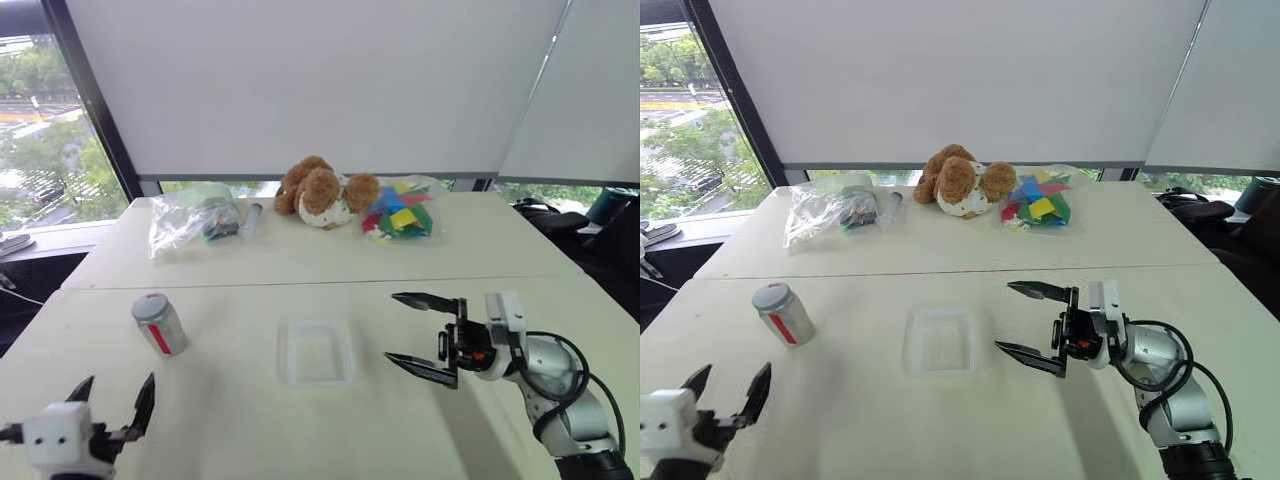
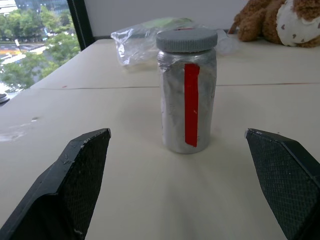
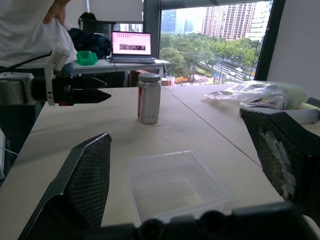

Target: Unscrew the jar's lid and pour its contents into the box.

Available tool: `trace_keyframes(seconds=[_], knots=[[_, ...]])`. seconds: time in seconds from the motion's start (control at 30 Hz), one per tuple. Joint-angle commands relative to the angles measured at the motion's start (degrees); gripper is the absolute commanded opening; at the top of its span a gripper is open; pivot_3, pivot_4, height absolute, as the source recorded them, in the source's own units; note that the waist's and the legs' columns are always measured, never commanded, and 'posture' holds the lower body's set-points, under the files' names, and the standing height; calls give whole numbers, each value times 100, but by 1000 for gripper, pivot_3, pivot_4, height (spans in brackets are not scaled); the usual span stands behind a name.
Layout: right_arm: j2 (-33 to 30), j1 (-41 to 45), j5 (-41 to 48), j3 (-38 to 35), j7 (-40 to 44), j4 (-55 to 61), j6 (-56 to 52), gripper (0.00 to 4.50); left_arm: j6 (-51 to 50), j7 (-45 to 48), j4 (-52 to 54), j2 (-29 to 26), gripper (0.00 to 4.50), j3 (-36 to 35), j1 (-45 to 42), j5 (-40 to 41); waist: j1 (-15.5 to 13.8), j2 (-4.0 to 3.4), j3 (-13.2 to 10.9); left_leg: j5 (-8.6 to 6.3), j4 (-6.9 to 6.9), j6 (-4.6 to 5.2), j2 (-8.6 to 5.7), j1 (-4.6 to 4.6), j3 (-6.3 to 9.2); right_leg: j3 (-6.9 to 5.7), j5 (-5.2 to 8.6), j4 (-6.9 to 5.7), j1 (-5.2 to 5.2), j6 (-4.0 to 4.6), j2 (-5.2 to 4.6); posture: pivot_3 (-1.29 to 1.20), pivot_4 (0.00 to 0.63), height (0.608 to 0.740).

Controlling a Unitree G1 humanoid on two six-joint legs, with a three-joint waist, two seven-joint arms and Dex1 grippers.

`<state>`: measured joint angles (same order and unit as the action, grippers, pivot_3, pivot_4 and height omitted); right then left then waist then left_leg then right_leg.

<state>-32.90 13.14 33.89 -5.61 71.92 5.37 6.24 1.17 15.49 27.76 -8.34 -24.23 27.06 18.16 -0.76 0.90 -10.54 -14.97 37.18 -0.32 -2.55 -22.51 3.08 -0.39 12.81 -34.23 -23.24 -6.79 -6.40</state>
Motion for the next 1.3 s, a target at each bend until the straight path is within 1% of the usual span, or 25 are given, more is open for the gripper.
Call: trace_keyframes(seconds=[0.03, 0.17, 0.3, 0.53, 0.87, 1.0, 1.1, 1.13, 1.17, 1.2, 1.27, 1.3], knots=[[-80, -70, 31, -187, 75, 26, 119, 4500, -211, -418, -9, -38, 4457, 84, -393, -263, -4, 0, 0, 0, 1, 0, 0, 3, 0, 0, 0, 0, 4, 0, 0, 0, 150, 740], [-81, -203, 11, -229, 98, 46, 175, 4500, -461, -704, -332, -88, 4457, 292, -1034, -555, -7, -1, 1, 0, 3, 0, -1, 4, 1, -1, -1, -3, 5, -2, 1, 0, 150, 740], [-92, -295, 12, -279, 130, 50, 222, 4500, -545, -773, -560, -93, 4457, 392, -1470, -544, 5, -1, 1, 1, 3, 0, -2, 4, 0, 0, -3, -3, 3, -5, 3, 0, 150, 740], [-52, -504, -6, -331, 154, 98, 332, 4500, -602, -899, -932, -232, 4457, 419, -1971, -666, -2, -2, 2, 1, 3, -2, -1, 5, 1, 0, -4, -6, 3, -5, 3, 0, 150, 740], [14, -602, -77, -293, 79, 97, 453, 4500, -568, -722, -1717, -465, 4457, 537, -2743, -635, -2, -2, 2, 4, 3, -5, -3, 6, 1, 1, -10, -10, 3, -16, 2, 0, 150, 740], [14, -607, -78, -282, 75, 86, 469, 4500, -614, -735, -1807, -511, 4457, 593, -2915, -666, 2, -2, 2, 4, 3, -6, -3, 6, 1, 1, -13, -10, 3, -21, 3, 0, 150, 740], [21, -577, -91, -271, 52, 60, 469, 4500, -734, -765, -1792, -546, 3653, 603, -2936, -704, 0, -2, 2, 4, 2, -6, -3, 6, 2, 1, -13, -10, 2, -22, 3, 0, 150, 740], [22, -566, -93, -271, 43, 53, 467, 4500, -753, -734, -1778, -565, 3152, 610, -2936, -687, 1, -3, 2, 4, 2, -6, -3, 7, 2, 1, -13, -10, 2, -22, 3, 0, 150, 740], [19, -555, -92, -271, 37, 51, 463, 4500, -733, -652, -1748, -590, 2561, 589, -2926, -608, 1, -2, 2, 4, 2, -6, -3, 7, 2, 1, -13, -10, 2, -22, 3, 0, 150, 740], [19, -535, -92, -266, 26, 50, 454, 4500, -687, -553, -1732, -622, 2221, 541, -2926, -503, 0, -2, 2, 4, 2, -6, -3, 7, 2, 1, -14, -10, 2, -22, 3, 0, 150, 740], [3, -473, -77, -260, -14, 80, 392, 4500, -488, -47, -1626, -781, 2181, 337, -2905, -46, 1, -2, 2, 4, 3, -7, -3, 6, 2, 1, -14, -10, 2, -22, 2, 0, 150, 740], [5, -402, -40, -264, -97, 123, 293, 4500, -466, 308, -1549, -960, 2181, 188, -2880, 256, 4, -2, 1, 4, 2, -7, -2, 7, 2, 1, -13, -10, 1, -21, 2, 0, 150, 740]])
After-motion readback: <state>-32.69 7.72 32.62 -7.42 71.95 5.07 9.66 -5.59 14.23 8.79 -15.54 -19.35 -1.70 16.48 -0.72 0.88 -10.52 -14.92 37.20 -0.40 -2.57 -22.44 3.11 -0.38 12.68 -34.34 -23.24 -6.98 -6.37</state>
